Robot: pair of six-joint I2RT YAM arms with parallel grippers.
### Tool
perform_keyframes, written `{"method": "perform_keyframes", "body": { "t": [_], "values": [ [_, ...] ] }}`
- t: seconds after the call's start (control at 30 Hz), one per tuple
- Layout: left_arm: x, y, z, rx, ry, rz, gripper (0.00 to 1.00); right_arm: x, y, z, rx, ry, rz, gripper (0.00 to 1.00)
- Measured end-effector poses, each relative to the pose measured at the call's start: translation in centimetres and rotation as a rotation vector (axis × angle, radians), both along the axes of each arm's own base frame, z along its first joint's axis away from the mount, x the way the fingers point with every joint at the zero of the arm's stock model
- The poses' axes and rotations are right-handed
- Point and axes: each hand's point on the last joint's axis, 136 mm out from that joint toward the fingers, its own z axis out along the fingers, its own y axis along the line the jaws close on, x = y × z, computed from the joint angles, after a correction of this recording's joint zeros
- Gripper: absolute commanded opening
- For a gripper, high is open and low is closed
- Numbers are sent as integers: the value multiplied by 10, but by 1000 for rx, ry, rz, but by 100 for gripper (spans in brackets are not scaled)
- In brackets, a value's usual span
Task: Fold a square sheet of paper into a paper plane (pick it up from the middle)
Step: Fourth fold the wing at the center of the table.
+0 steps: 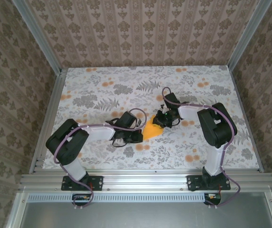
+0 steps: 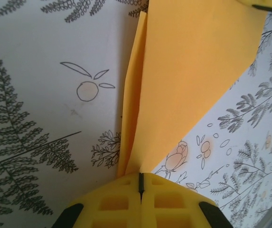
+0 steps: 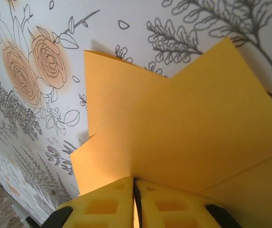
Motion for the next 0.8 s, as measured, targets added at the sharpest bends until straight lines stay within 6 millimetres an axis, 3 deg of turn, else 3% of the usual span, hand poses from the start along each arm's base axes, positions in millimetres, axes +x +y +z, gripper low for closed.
{"method": "perform_keyframes", "body": {
  "t": [0.33,0.6,0.8],
  "values": [
    [1,12,13,-90,45,58,5,0,0,0,-1,0,0,14],
    [27,-15,52,-177,-31,53,5,0,0,0,-1,0,0,14],
    [24,-31,35,-140,3,17,5,0,0,-1,-1,1,0,14]
  ]
}}
